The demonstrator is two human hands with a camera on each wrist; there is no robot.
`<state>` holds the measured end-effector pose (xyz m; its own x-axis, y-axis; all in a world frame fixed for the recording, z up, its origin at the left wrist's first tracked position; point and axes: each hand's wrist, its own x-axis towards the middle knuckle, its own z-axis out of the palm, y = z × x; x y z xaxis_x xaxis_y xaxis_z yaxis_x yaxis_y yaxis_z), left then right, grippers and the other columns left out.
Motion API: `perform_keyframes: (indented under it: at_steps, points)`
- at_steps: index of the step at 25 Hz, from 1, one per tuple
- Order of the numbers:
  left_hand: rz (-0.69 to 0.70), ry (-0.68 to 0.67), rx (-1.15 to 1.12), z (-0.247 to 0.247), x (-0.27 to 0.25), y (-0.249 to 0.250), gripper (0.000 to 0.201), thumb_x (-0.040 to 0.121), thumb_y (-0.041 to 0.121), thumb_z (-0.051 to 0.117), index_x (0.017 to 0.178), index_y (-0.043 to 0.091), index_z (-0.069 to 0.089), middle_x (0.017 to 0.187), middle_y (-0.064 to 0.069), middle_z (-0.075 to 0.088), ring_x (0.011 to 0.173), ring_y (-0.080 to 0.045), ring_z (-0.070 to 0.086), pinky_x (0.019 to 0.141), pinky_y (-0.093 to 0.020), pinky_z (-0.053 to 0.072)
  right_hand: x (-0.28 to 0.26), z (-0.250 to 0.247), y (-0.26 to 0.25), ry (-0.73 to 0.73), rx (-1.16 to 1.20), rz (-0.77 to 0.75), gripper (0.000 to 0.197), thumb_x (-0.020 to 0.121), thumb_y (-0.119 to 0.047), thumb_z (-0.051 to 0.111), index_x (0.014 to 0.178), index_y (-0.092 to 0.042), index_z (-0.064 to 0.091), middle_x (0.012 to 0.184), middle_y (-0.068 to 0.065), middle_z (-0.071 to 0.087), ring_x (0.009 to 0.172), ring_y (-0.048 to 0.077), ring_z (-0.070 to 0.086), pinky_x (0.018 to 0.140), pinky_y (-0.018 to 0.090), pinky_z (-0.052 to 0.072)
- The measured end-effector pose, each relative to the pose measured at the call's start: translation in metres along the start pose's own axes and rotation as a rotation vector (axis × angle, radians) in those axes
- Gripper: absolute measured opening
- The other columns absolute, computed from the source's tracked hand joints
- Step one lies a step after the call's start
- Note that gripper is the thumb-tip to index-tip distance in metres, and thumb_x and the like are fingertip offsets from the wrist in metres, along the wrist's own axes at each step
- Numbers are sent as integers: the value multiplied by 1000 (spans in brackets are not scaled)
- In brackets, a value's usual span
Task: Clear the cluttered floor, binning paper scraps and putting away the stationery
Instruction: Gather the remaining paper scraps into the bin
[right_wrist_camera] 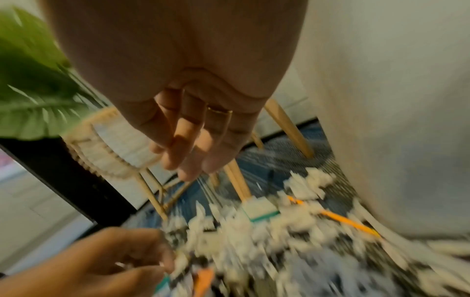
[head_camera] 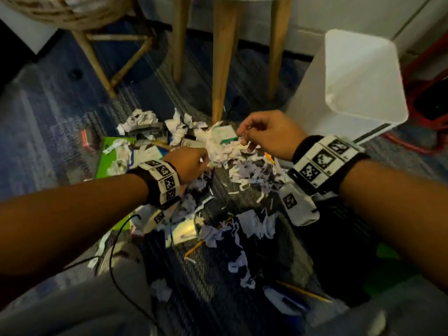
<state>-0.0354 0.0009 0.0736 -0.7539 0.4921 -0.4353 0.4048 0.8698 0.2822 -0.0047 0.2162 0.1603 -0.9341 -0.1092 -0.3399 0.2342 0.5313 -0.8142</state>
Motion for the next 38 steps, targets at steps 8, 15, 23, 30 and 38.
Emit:
perform_keyframes:
  at_steps: [8,15,23,30,38]
  points:
    - [415,-278,187,145,-58,19,59,90,30,62,144,17,39,138,-19,44,118,-33,51,81,-39,53,-10,97,113,-239,-261,236,18,91,-15,57,106,-11,68,115,10,65,103,25,59,84,24,44]
    - [373,-425,385,185,-48,32,62,101,21,45,150,38,12,158,-20,-2,137,-47,22,97,-53,41,-62,121,208,-372,-566,500,107,61,-61,79,145,-50,14,156,6,1,141,43,15,109,58,30]
    - [322,-497,379,181,-41,14,40,103,27,41,141,18,38,141,-19,32,101,-39,53,87,-49,48,-76,173,214,-385,-528,434,116,59,-58,82,144,-52,3,156,-3,-14,143,43,-5,108,60,30]
    - [216,-488,162,171,-26,32,33,99,23,49,130,12,49,126,-15,44,94,-34,55,82,-44,51,-57,177,210,-425,-702,364,53,88,-19,64,136,-18,41,149,17,20,130,42,34,97,46,45]
    - [-13,-95,-248,106,6,36,21,89,25,63,99,7,64,104,-12,65,97,-30,59,76,-29,44,-10,66,156,-288,-648,211,21,85,-14,66,106,-13,69,110,9,68,104,26,62,86,25,46]
